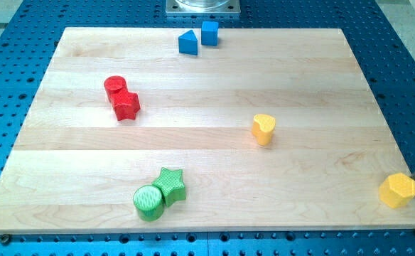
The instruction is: Slide the heart into the hexagon
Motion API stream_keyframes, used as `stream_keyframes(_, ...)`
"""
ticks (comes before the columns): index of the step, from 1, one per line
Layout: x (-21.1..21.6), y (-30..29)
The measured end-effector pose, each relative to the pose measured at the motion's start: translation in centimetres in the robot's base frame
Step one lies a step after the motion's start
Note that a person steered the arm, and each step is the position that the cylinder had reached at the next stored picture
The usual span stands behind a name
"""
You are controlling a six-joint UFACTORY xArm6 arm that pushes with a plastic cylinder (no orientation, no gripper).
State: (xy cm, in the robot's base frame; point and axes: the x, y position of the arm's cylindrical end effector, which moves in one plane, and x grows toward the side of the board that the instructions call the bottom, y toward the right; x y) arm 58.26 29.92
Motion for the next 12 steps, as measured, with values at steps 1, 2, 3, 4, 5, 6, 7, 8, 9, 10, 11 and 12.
stream_keyframes(1,0.2,-4.8)
stream_keyframes(2,-4.9,-5.4)
stream_keyframes(3,-12.1,-12.1)
stream_keyframes(4,-15.8,-20.5)
stream_keyframes(5,-10.8,-24.4)
stream_keyframes(6,-5.9,-16.8)
stream_keyframes(7,-7.7,-21.9)
stream_keyframes(8,-10.9,-25.8)
stream_keyframes(9,-12.0,-16.8)
stream_keyframes(10,-6.8,-13.1)
stream_keyframes(11,-4.6,-12.9)
stream_keyframes(12,-4.6,-14.2)
